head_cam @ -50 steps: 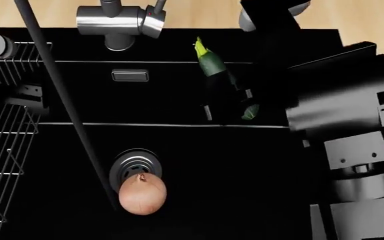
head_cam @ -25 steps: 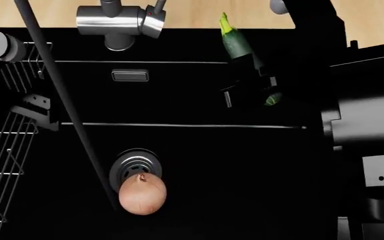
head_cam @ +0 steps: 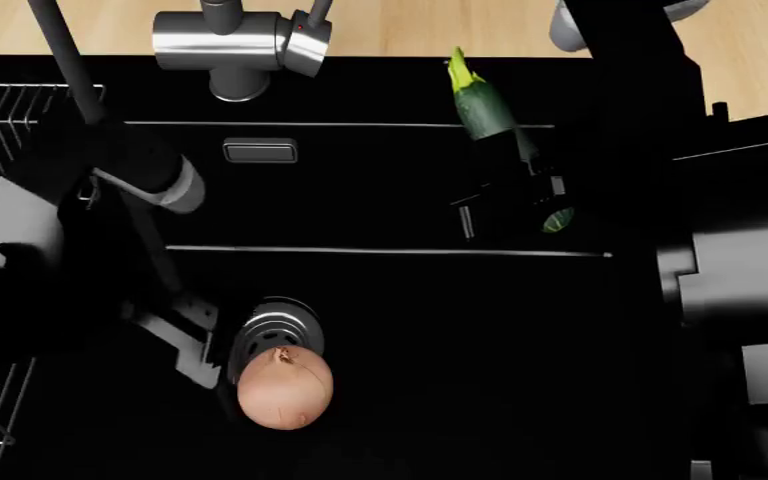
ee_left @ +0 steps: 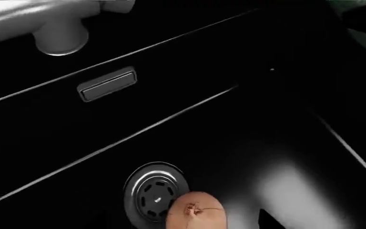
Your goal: Pick the oranges and zucchinis from the sink and place them in one bowl. Place the onion in the other bowl. Then turn off the sink faucet.
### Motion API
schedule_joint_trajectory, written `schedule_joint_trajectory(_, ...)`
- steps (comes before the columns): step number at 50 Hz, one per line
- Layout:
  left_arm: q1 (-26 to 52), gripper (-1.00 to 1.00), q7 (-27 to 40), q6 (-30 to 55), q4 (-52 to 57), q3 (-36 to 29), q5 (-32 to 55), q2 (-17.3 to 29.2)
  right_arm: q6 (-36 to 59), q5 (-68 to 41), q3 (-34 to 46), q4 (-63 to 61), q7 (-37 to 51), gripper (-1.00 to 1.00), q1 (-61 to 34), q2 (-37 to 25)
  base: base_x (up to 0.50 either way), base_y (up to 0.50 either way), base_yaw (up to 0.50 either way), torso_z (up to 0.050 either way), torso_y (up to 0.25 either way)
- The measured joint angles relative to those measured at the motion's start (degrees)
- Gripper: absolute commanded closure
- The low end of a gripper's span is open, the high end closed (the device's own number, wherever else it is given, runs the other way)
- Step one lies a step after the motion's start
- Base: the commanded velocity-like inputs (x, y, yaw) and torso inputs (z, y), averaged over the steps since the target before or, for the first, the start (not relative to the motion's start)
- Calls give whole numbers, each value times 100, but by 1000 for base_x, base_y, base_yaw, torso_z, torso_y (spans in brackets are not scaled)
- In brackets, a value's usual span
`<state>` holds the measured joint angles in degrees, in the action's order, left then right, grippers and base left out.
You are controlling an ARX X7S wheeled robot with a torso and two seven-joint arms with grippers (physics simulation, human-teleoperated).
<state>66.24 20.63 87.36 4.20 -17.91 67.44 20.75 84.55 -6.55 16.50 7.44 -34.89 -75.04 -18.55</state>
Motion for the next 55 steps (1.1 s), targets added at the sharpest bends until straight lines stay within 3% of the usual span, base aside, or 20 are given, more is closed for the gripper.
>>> schedule_joint_trajectory(10,121,-100,2044,-11,-771,-606,2530,-115,75,-42,55,-118,-10,100,168,-72,0,0,0,0,0)
schedule_joint_trajectory(19,111,-100,2850,-131,-1111,-1011,3453,-230,124,-76,35,-226,-5,100,299,-139,0,0,0,0,0)
schedule_joint_trajectory(34,-301,-100,3199,-409,-1218,-1446,3610,-369,270,-131,16,-380,0,100,441,-282,0,0,0,0,0)
schedule_joint_trajectory(55,-630,-100,2932,-634,-1556,-1873,3102,-264,342,-226,74,-415,6,100,518,-413,0,0,0,0,0)
